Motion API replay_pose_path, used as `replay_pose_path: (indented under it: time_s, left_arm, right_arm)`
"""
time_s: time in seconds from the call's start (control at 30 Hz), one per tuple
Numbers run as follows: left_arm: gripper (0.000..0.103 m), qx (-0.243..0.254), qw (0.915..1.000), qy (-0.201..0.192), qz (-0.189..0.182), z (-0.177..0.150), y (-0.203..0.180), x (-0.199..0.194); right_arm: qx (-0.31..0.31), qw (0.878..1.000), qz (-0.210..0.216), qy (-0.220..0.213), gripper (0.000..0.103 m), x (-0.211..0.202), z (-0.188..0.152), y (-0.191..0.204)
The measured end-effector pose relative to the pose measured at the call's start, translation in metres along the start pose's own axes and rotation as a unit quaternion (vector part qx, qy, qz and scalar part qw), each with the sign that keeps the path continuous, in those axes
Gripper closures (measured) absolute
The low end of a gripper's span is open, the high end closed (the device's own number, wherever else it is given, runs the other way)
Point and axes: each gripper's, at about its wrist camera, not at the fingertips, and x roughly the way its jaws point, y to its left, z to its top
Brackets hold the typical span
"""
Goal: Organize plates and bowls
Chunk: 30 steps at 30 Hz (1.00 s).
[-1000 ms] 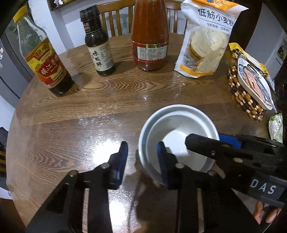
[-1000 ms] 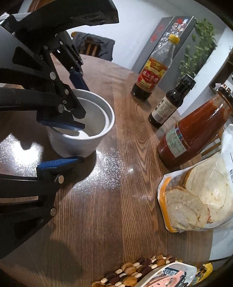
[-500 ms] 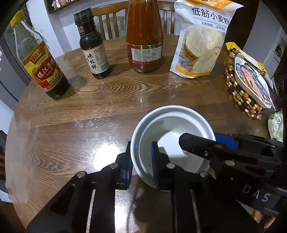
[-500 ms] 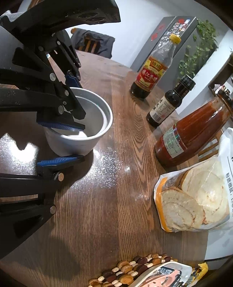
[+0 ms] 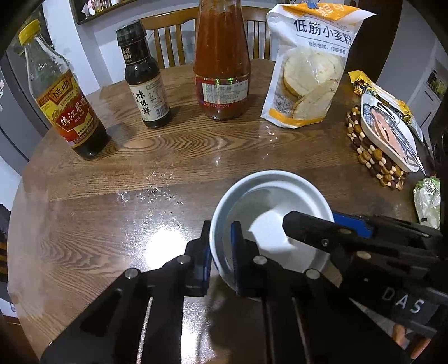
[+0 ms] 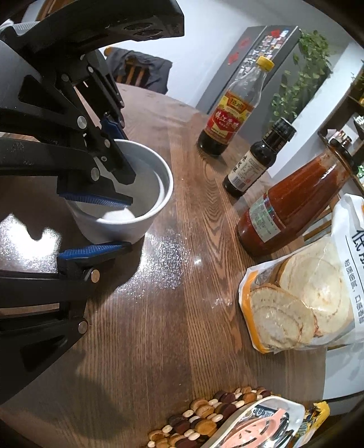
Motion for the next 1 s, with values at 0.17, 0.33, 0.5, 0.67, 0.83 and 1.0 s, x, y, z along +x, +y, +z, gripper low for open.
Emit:
replay_pose_path:
  time_s: [0.17,0.33,0.5,0.67,0.83,1.0]
  left_arm:
    - [0.092,0.006,1.0000,-0.007,0.001,-0.001,-0.005,-0.004]
    - [0.092,0.011,0.9998,-0.014,0.003,-0.002,-0.009,-0.011]
    - [0.092,0.014,0.9996,-0.025,0.005,-0.003,-0.011,-0.021]
    - [0.094,0.018,0.9991,-0.035,0.012,-0.005,-0.014,-0.033]
    - [0.095,0.023,0.9984,-0.048,0.019,-0.010,-0.017,-0.047]
    - [0.095,0.026,0.9976,-0.060,0.022,-0.014,-0.020,-0.062]
  right_arm:
    - [0.007,1.000,0.003,-0.006,0.074,-0.004,-0.003,-0.001]
    - [0.009,1.000,0.008,-0.015,0.074,-0.013,-0.006,-0.002]
    - [0.008,1.000,0.012,-0.027,0.074,-0.024,-0.009,0.000]
    - [0.005,0.999,0.020,-0.037,0.074,-0.037,-0.014,0.006]
    - [0.001,0.999,0.025,-0.046,0.074,-0.049,-0.019,0.012]
    - [-0.006,0.998,0.028,-0.055,0.074,-0.061,-0.024,0.019]
